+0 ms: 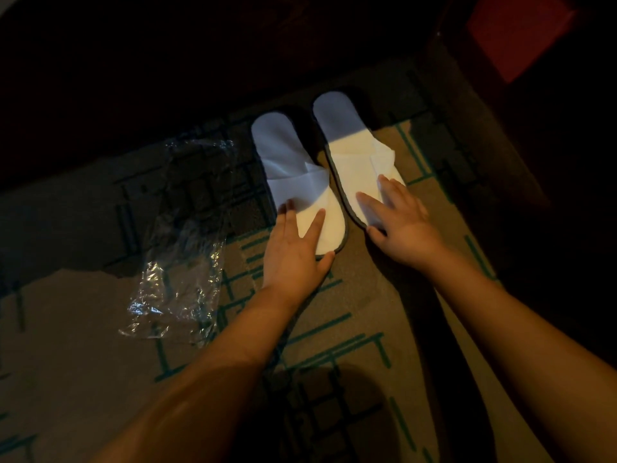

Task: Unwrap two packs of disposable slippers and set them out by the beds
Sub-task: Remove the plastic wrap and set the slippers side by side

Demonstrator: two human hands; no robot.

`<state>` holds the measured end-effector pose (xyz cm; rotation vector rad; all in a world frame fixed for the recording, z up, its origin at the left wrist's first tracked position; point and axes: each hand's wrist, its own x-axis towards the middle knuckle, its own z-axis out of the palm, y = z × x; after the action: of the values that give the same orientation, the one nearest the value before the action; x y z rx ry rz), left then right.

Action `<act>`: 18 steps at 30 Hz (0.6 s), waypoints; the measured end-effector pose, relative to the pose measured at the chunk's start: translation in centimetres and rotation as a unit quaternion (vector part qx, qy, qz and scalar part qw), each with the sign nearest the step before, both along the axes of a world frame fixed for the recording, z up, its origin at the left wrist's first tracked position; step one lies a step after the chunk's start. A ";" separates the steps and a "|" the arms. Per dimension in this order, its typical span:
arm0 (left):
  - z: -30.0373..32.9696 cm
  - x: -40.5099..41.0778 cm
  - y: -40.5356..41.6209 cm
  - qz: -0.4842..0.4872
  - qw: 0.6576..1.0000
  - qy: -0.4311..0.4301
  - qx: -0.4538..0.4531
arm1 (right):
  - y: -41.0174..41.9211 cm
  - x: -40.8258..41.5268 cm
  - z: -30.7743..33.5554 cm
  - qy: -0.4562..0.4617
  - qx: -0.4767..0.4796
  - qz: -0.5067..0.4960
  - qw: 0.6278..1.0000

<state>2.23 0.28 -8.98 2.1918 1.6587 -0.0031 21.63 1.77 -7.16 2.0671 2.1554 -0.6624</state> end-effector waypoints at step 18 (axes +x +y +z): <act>0.7 0.1 0.0 0.014 1.000 -0.007 -0.016 | 0.2 -0.5 0.4 -0.001 -0.001 -0.022 1.000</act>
<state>2.30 0.25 -8.28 2.1402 1.6707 -0.0058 21.15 1.94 -6.73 2.1180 2.1142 -0.6670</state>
